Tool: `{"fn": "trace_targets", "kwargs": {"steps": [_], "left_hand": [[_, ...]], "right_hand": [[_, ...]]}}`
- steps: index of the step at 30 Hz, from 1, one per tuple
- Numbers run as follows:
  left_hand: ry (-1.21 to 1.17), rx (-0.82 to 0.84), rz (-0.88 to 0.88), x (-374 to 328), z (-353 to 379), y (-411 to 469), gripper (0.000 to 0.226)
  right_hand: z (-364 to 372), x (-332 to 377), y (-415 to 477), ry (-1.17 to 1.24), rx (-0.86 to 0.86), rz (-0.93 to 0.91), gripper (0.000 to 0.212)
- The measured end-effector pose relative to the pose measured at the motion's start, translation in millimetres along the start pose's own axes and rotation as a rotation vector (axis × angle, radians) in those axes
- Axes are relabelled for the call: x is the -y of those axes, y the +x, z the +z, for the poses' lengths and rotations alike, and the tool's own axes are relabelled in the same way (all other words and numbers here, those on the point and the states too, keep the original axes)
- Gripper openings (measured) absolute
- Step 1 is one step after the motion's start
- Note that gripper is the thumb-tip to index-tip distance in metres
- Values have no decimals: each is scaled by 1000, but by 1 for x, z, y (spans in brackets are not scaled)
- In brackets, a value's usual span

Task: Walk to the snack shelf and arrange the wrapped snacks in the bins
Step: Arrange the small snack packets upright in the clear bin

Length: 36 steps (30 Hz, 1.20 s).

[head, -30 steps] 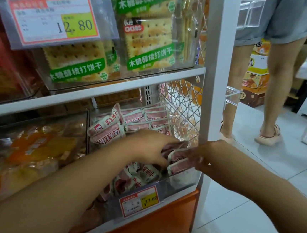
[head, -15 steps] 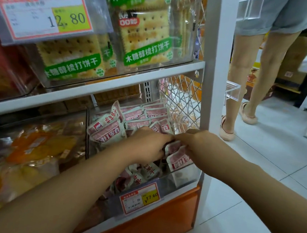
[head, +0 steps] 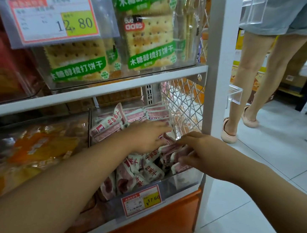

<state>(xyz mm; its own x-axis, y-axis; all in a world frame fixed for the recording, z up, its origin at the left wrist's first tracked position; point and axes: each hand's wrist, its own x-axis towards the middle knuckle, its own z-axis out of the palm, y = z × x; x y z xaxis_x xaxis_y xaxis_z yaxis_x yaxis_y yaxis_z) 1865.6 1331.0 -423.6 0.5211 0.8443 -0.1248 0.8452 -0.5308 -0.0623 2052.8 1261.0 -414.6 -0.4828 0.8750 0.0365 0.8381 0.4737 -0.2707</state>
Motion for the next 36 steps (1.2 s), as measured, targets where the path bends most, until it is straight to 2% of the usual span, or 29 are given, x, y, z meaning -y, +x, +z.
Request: {"fn": "trace_targets", "kwargs": {"steps": [3,5,9,13,17,20,23,26,31,36], "left_hand": [[93,-25,97,-6,5,17,37],[150,-16,106,-5,4,18,30],[162,-10,-41,18,-3,2,48],[299,-14,-163,22,-9,1,45],[94,73,-311,14,-8,17,24],[-4,-3,-257,11,2,28,70],[6,18,-212,10,6,36,82],[-74,56,-263,15,0,42,83],[-63,7,-202,11,4,41,77],[-145,51,-206,13,1,45,48]], "right_hand": [[-2,-3,0,26,-15,-23,51],[-1,-4,1,29,-14,-38,46],[2,-9,4,6,-11,-34,37],[3,-10,5,15,-15,-28,38],[5,-10,5,17,-24,-31,37],[4,-11,4,8,-34,-42,35],[1,-11,5,13,-37,-49,34],[1,-10,5,5,-31,-53,35],[1,-11,5,20,-31,-47,34],[2,-11,4,28,-35,-50,34]]}}
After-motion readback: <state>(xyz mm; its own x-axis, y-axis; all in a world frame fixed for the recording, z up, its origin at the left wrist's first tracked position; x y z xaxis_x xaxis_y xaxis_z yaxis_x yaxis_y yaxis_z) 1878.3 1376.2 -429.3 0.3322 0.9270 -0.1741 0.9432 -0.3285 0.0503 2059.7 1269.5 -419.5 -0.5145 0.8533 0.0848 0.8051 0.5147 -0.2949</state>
